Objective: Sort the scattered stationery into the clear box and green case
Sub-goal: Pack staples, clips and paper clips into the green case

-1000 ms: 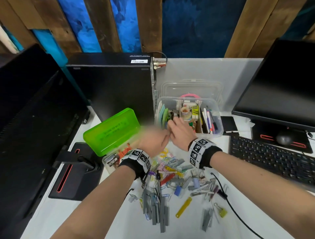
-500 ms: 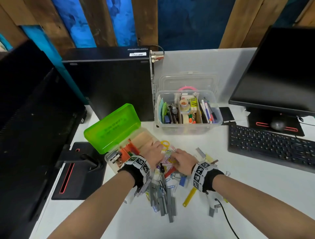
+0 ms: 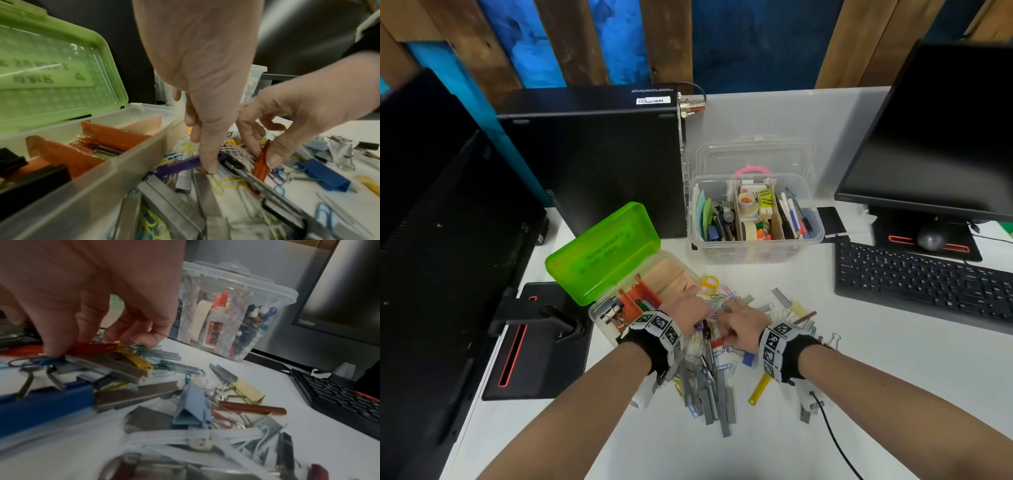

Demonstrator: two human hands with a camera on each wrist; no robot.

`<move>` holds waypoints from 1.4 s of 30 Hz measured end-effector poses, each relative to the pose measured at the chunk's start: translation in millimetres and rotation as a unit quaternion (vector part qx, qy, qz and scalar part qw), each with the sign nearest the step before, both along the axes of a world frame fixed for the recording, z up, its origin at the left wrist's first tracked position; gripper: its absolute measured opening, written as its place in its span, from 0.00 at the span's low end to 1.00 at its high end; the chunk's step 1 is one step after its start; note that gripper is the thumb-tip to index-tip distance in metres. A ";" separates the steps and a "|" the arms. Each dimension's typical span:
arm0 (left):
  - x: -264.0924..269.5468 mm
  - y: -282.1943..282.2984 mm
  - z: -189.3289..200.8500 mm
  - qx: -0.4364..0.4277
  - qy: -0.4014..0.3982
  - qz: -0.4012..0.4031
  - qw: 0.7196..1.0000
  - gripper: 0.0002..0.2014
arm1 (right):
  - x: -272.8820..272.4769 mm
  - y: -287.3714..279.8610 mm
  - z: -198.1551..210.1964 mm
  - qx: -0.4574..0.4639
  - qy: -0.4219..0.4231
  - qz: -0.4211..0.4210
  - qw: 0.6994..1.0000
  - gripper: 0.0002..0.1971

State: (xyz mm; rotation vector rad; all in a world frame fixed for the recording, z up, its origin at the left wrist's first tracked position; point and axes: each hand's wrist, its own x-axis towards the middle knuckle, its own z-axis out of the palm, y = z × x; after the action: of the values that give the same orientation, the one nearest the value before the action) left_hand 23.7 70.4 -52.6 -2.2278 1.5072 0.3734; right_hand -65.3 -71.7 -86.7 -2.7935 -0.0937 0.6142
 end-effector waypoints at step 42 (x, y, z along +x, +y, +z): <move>6.4 -17.5 -15.4 -0.225 0.161 0.135 0.951 0.06 | 6.6 -26.8 -1.3 0.078 0.021 -0.186 0.979 0.06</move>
State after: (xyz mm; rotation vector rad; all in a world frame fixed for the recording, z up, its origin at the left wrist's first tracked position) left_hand 30.1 52.9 -68.0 -2.8655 1.5703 0.5439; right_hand -58.7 -98.6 -88.0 -2.5487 0.3645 0.5444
